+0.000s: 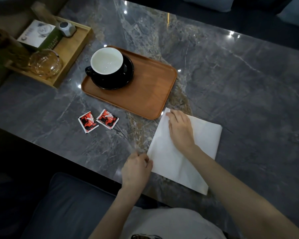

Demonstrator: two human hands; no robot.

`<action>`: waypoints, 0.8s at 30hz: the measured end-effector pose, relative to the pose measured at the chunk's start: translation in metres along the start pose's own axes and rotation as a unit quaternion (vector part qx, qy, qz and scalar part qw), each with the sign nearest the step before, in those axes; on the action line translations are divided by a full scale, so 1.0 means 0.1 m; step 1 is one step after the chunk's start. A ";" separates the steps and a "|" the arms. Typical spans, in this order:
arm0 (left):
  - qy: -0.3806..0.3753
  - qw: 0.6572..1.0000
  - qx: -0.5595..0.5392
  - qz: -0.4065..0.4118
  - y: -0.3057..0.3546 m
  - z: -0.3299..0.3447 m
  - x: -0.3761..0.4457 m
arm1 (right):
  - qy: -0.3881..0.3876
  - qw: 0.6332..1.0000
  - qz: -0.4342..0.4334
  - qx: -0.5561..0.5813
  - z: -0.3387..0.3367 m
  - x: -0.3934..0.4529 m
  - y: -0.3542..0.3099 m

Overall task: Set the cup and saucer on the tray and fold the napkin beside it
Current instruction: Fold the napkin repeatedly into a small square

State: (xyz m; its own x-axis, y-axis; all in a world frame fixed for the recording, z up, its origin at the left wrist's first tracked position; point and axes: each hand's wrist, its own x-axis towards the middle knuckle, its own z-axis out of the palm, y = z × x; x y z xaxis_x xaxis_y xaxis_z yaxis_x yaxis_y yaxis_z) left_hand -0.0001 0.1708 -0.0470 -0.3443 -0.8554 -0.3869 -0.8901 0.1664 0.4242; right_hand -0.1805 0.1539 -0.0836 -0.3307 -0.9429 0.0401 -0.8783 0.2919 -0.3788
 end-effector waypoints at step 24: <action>0.081 0.967 0.117 0.212 0.13 0.06 0.08 | -0.078 0.995 -0.057 -0.020 0.09 -0.05 0.07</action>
State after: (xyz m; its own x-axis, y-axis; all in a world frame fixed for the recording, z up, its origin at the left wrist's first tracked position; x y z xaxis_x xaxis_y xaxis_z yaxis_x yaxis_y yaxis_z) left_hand -0.0163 0.1688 -0.0492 -0.6583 -0.7488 -0.0773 -0.7294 0.6091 0.3114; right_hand -0.1817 0.1590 -0.0952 -0.1729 -0.9828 -0.0641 -0.9214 0.1844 -0.3421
